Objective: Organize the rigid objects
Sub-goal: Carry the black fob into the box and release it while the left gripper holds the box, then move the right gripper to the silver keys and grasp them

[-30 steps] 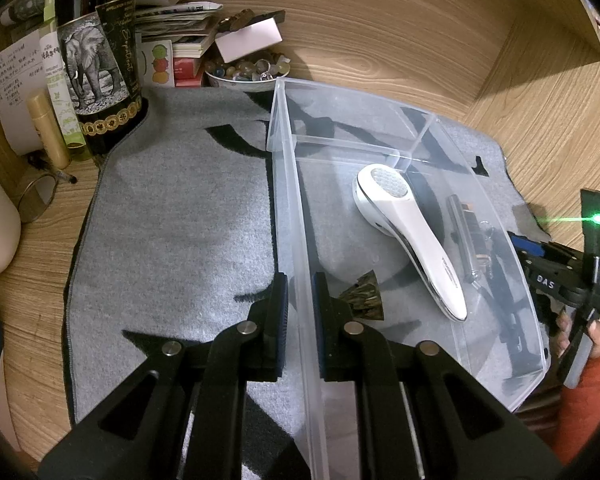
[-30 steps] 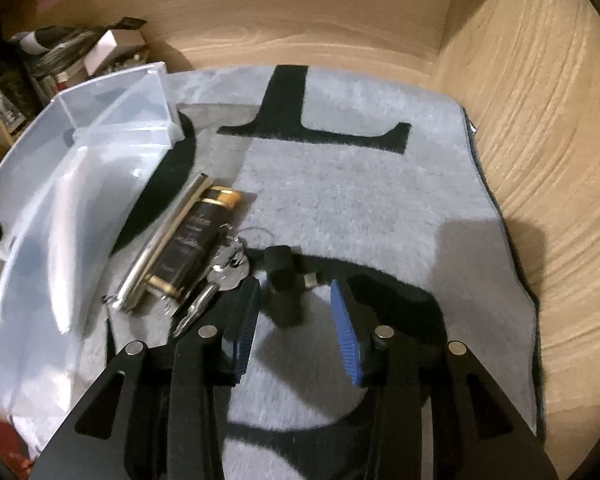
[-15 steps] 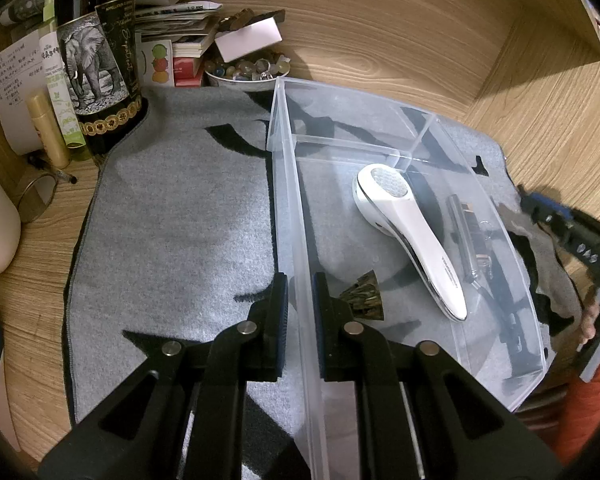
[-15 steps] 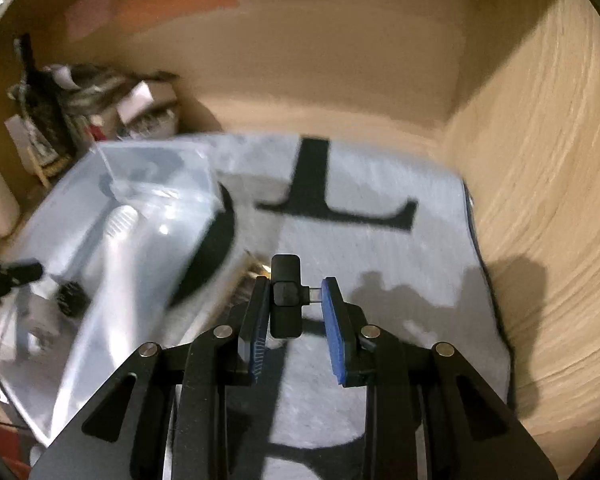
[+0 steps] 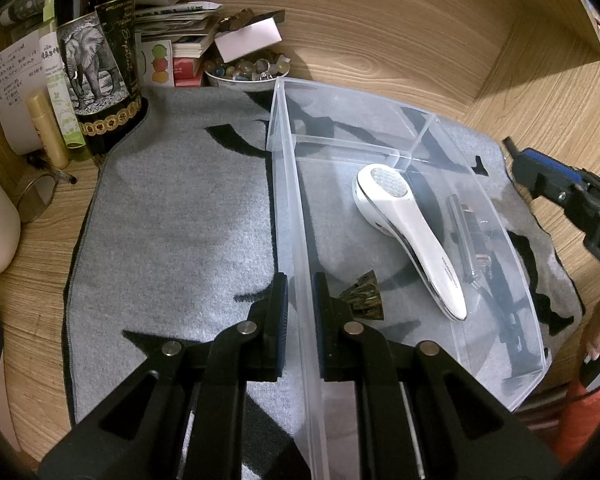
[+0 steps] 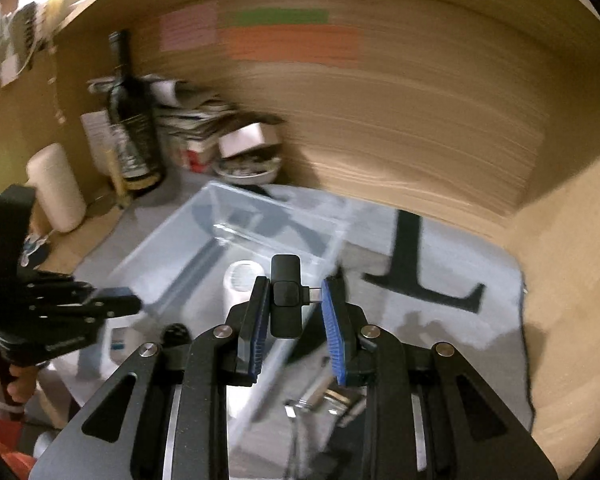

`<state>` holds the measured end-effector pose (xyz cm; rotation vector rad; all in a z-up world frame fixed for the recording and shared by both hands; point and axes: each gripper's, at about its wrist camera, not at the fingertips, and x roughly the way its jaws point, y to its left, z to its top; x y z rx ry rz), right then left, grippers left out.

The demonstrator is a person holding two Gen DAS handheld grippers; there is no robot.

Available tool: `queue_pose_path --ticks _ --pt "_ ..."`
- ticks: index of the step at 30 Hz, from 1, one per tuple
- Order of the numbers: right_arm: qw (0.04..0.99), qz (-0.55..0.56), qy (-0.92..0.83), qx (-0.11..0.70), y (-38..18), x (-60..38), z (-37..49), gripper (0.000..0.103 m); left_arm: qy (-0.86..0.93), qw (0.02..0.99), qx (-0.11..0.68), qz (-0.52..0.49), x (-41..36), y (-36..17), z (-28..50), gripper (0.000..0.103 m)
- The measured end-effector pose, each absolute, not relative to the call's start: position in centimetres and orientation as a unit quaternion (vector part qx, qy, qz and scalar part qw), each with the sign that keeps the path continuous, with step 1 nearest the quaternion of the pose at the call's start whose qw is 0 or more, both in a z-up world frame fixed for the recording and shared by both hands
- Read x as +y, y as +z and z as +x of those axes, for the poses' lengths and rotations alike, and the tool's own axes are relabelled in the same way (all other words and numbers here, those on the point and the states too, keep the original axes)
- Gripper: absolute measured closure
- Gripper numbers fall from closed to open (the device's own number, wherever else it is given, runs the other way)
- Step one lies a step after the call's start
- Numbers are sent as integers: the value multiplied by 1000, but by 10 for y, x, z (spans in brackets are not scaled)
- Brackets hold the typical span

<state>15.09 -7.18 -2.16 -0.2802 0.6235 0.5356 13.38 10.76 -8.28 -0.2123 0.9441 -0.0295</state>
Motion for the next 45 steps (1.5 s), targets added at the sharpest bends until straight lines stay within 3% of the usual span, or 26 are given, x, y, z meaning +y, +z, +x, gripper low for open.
queue_pose_path --ticks 29,30,33,38,44,45 --pt "838 -192 334 386 -67 -16 143 79 -14 885 454 -102 107 -83 133 91" --pt "839 -189 335 386 -66 -17 142 76 -14 885 454 -103 108 -83 133 91" --pt "847 -176 333 376 -60 -21 142 55 -14 885 453 -103 108 -83 134 91" --pt "862 -153 327 356 -46 -31 142 51 -14 885 454 -103 108 -83 134 91" --pt "892 -131 291 319 -28 -51 145 35 -14 885 454 -104 108 -83 134 91" --pt "900 -126 280 309 -24 -56 147 29 -15 885 454 -104 108 -83 134 91"
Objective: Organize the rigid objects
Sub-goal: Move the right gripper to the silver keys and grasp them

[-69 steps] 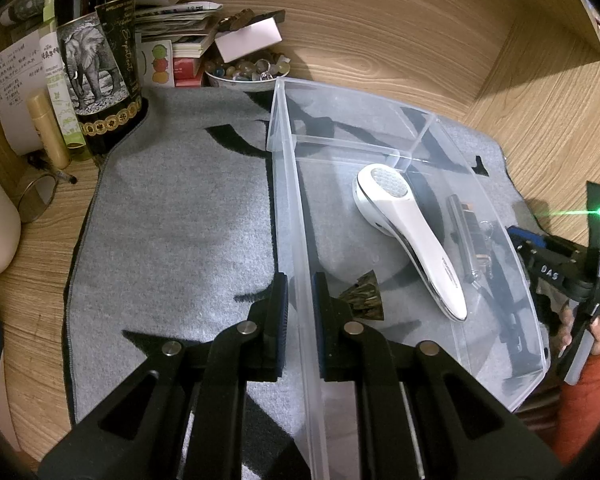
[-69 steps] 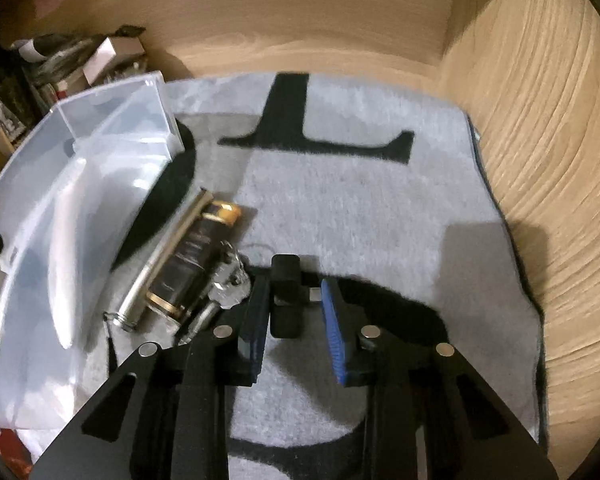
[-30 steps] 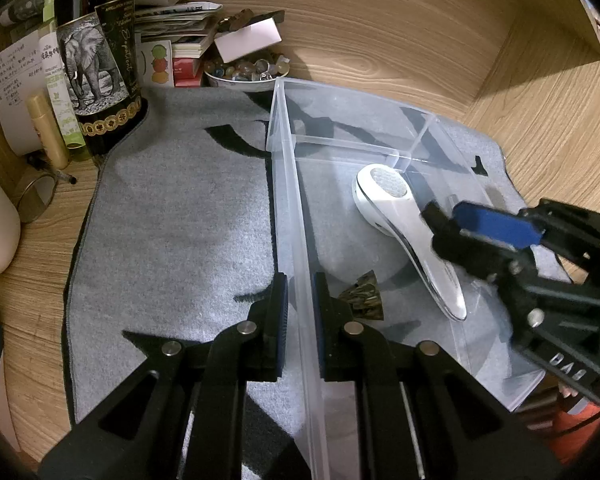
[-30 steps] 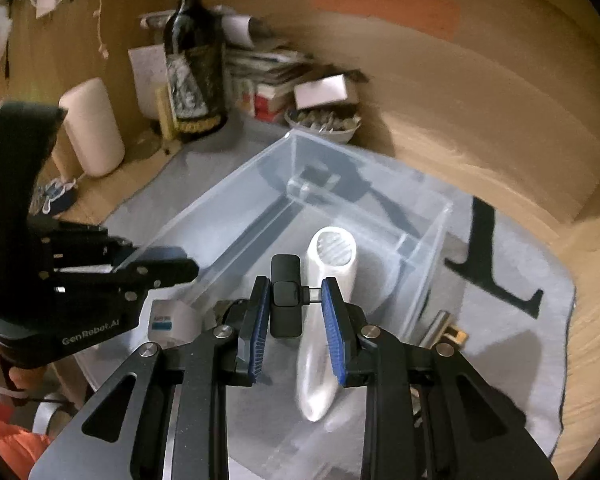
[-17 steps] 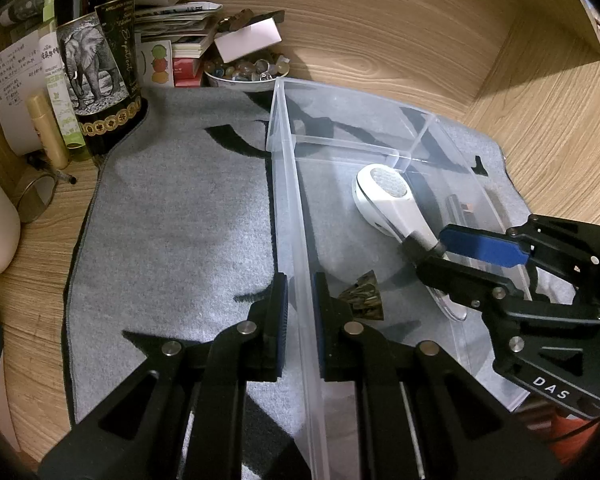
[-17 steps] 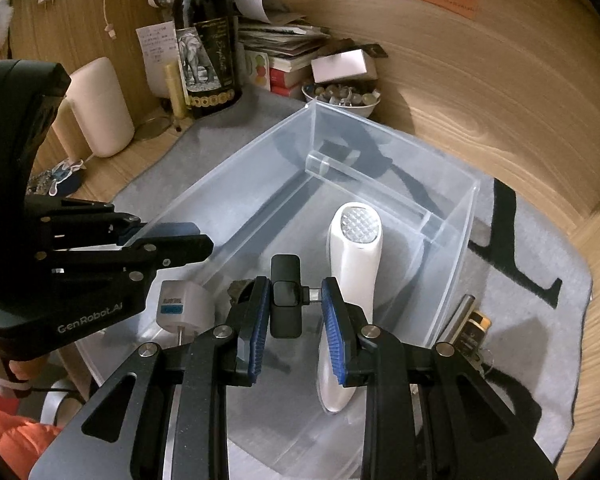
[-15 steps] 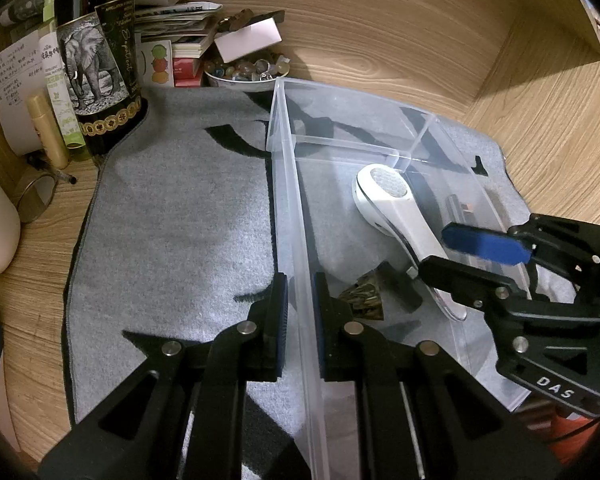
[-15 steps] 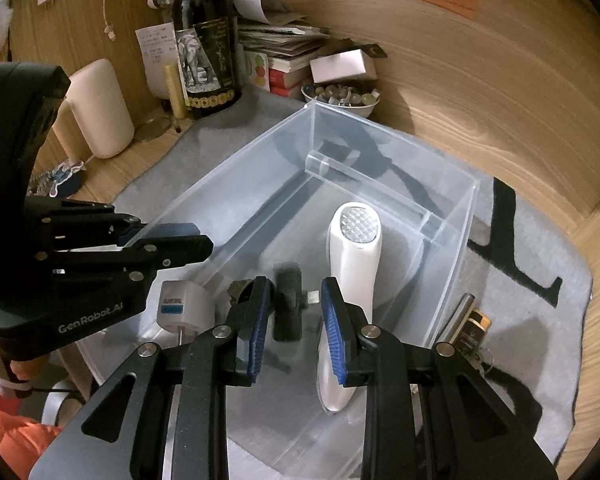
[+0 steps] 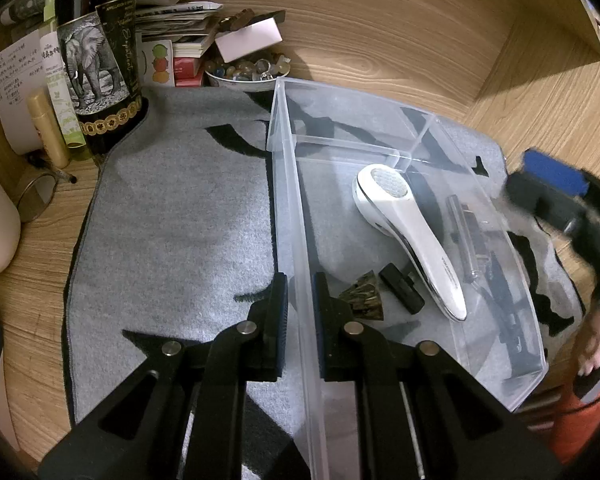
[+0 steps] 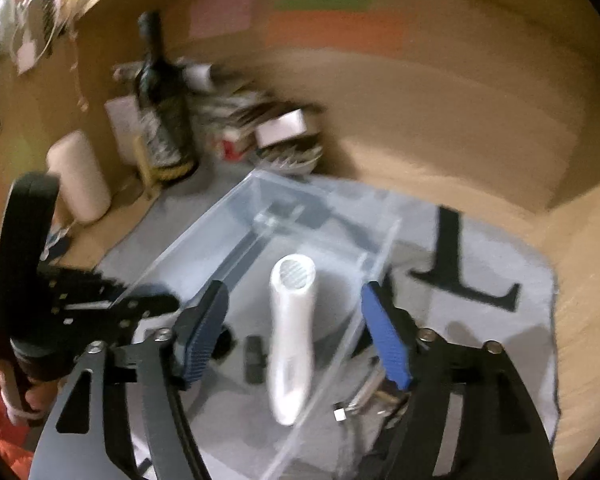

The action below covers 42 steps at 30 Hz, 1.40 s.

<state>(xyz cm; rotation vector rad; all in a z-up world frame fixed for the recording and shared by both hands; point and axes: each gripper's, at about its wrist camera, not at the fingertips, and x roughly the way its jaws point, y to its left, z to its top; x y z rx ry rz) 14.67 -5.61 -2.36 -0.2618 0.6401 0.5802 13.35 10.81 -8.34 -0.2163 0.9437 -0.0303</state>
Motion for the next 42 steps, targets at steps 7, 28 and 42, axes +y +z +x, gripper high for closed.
queue_pose_path --ticks 7,28,42 --pt "934 -93 200 281 -7 -103 165 21 -15 885 454 -104 109 -83 133 91" --pt "895 -96 109 422 -100 -171 199 21 -15 885 454 -104 108 -84 133 91" --pt "880 -128 144 434 -115 -143 195 29 -15 885 453 -104 109 -83 133 91"
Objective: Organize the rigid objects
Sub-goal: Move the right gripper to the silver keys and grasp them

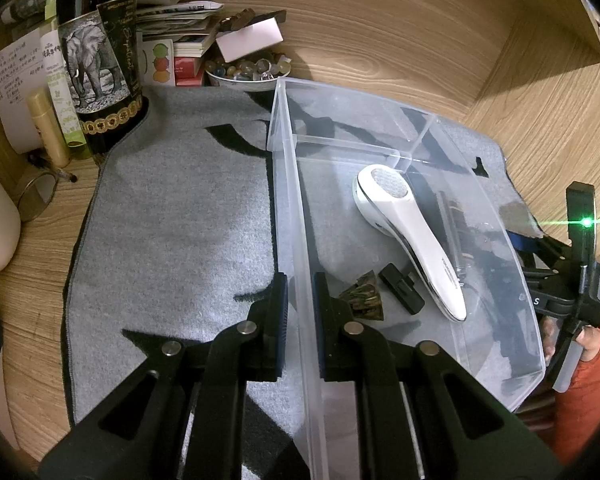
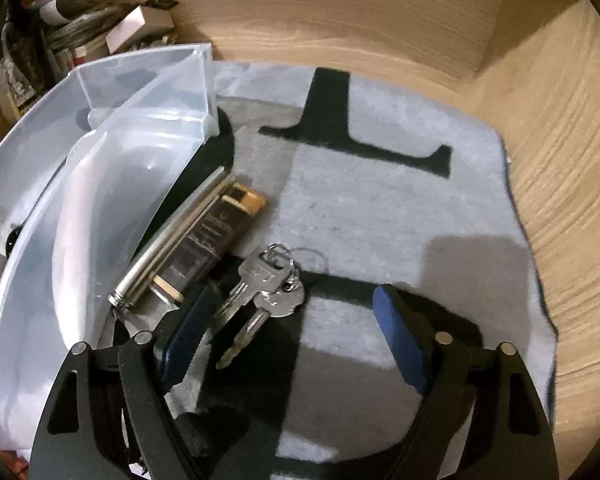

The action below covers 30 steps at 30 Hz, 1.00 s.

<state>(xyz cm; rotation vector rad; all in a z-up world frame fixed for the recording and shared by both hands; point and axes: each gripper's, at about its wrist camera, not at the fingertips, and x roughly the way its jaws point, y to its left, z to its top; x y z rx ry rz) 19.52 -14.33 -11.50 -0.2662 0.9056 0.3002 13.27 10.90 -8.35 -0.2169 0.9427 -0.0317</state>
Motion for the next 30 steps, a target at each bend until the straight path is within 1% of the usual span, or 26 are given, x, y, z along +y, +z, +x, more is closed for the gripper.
queue_pose_path --ticks 2,4,5,7,8,10,14,15,16,19,25,30 --pt "878 -113 156 439 -115 -146 196 35 -15 885 453 -105 109 -84 133 91" --pt "879 -109 156 437 -115 -146 196 46 -15 885 453 -104 109 -83 133 91" --pt "880 -107 156 435 -115 -147 196 49 -15 885 453 -104 109 -83 133 91" --pt "881 -107 156 433 -114 -149 196 62 -15 885 453 -105 109 -84 133 91" --pt "882 -107 156 432 -114 -147 196 66 -15 885 453 -105 109 -83 133 91" --pt "883 -108 154 430 -114 -148 197 80 -15 885 453 -104 109 -83 132 91" --pt "887 -106 149 424 -113 -150 195 85 -15 885 453 -105 109 -83 132 91" --pt "889 -108 146 421 -113 -150 197 89 -15 885 453 -104 109 -83 132 91" --pt "891 -109 144 417 -111 -150 196 91 -15 885 453 -104 110 -83 132 91" --pt "895 -106 139 410 -106 -153 195 94 -15 885 453 -105 109 -83 132 91" --pt "903 -103 137 393 -97 -157 188 98 -15 885 453 -104 109 -83 132 91" --pt "910 -102 137 378 -84 -161 182 98 -15 885 453 -105 109 -83 132 91"
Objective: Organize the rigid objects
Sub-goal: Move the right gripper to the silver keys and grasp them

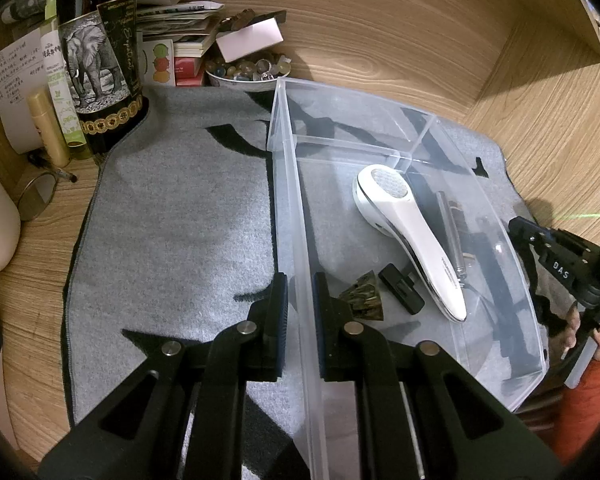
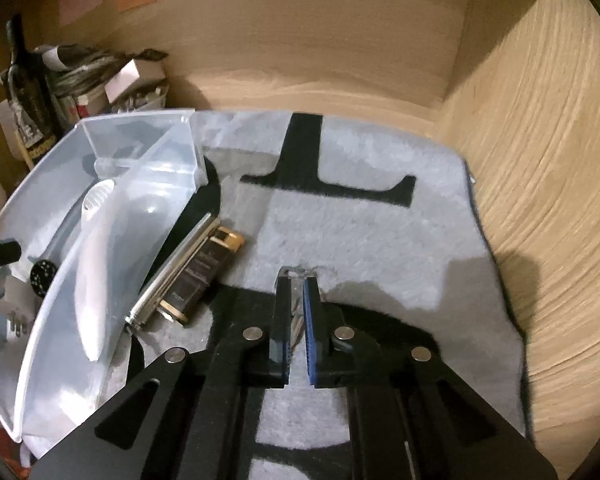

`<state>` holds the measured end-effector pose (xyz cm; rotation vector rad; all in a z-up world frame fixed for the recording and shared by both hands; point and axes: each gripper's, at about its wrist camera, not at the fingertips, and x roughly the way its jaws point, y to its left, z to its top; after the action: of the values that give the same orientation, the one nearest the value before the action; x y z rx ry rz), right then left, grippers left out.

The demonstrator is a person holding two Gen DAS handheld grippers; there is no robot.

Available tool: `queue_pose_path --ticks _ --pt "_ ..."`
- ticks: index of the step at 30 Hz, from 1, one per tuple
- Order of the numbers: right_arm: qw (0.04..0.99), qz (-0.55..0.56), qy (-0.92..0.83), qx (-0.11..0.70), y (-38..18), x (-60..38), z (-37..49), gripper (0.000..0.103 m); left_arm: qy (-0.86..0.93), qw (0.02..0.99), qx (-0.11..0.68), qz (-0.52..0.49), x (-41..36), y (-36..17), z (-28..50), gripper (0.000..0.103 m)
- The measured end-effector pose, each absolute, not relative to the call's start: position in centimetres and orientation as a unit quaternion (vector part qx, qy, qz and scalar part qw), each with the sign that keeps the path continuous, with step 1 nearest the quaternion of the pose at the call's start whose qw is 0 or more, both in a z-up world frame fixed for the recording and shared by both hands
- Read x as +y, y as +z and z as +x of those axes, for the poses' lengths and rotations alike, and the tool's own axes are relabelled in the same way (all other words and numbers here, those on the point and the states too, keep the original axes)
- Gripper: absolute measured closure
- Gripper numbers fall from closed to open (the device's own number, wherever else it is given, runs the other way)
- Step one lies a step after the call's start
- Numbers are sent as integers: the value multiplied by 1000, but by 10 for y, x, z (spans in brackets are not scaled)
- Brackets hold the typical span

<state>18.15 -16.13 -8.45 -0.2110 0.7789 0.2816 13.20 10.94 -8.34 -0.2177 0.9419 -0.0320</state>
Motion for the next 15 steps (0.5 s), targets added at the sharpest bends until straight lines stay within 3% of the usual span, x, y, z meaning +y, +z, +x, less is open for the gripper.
queue_pose_path --ticks 3,5,7,8,13,14,15 --pt "904 -110 140 388 -85 -160 182 97 -15 885 453 -105 110 -83 132 91" --pt "895 -108 142 409 -90 -159 184 85 -15 885 453 -105 109 -83 132 91" --pt "894 -112 137 412 -95 -157 187 61 -15 885 453 -105 110 -83 132 91" --pt "895 -117 130 410 -99 -155 188 59 -16 885 453 -105 110 -83 132 91" --pt "883 -109 125 438 -115 -154 205 59 -15 885 453 -105 110 -84 132 91" --pt "885 -97 127 436 -115 -156 208 62 -15 885 453 -106 110 -84 132 91" --pt "885 -92 129 438 -115 -157 210 71 -15 885 453 -105 110 -84 132 91"
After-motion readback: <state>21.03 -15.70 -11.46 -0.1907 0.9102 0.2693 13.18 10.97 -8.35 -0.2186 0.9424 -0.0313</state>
